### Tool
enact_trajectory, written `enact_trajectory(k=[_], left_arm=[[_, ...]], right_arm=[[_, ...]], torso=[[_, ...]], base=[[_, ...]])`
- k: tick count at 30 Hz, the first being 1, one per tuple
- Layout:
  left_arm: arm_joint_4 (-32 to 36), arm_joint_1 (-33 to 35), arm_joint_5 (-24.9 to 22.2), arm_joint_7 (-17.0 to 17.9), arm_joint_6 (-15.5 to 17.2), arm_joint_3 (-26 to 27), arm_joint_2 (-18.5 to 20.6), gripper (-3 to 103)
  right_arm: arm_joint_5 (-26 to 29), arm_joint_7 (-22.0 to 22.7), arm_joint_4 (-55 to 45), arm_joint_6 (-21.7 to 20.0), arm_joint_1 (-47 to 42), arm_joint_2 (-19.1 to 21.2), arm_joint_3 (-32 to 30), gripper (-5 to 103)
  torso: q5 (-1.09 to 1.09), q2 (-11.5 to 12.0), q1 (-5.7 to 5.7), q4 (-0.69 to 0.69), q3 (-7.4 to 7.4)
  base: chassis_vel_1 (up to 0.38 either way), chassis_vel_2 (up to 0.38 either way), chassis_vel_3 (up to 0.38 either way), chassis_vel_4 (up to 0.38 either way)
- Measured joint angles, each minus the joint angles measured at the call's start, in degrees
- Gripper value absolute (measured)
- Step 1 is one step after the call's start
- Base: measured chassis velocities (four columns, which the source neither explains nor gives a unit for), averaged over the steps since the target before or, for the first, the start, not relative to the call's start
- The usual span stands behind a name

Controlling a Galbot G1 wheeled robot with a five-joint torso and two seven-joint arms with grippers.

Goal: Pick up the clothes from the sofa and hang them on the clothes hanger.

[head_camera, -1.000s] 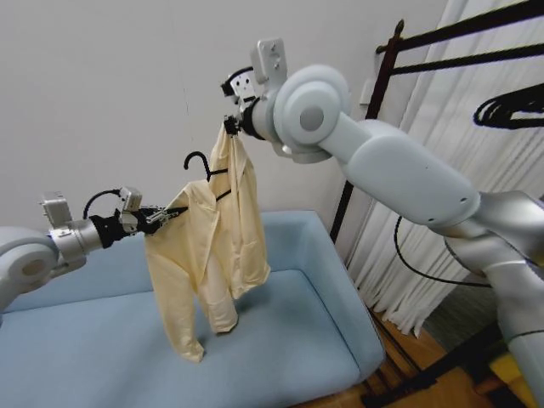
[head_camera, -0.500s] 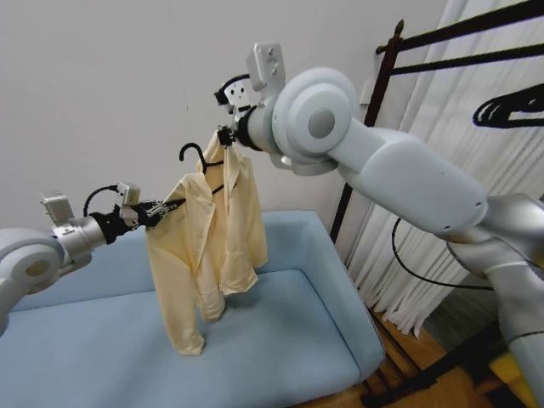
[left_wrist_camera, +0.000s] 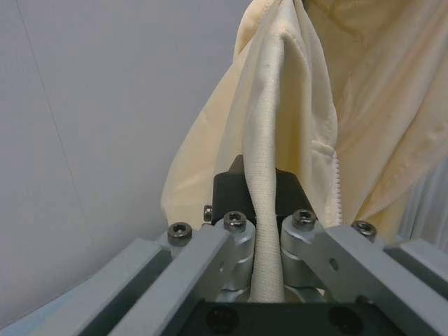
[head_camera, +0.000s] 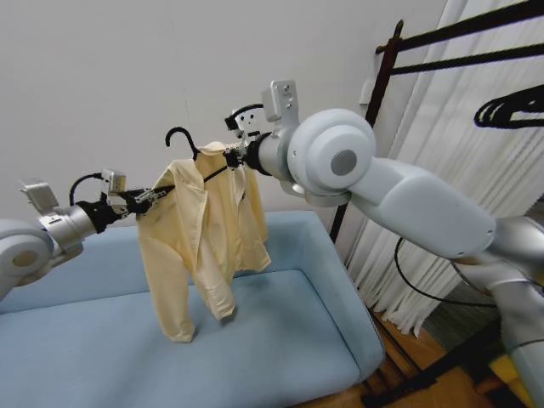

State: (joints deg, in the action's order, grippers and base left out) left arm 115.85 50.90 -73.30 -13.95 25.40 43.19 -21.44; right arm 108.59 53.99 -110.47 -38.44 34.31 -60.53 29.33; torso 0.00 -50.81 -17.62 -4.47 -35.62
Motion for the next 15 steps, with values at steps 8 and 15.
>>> enact_trajectory(k=[8,15], left_arm=[[-0.3,0.1,-0.5,0.0,-0.2,0.2,0.6,2],[-0.2,-0.2,-1.6,-0.5,-1.0,0.5,1.2,2]], right_arm=[[-0.9,-1.3,-3.2,0.7,-5.0,-1.1,0.7,0],[-5.9,-5.7,-1.7,1.1,-9.6,-2.6,2.7,0]], torso=[[0.00,0.0,0.00,0.01,0.00],[-0.01,0.0,0.00,0.01,0.00]], base=[[0.000,0.000,0.000,0.000],[0.000,0.000,0.000,0.000]])
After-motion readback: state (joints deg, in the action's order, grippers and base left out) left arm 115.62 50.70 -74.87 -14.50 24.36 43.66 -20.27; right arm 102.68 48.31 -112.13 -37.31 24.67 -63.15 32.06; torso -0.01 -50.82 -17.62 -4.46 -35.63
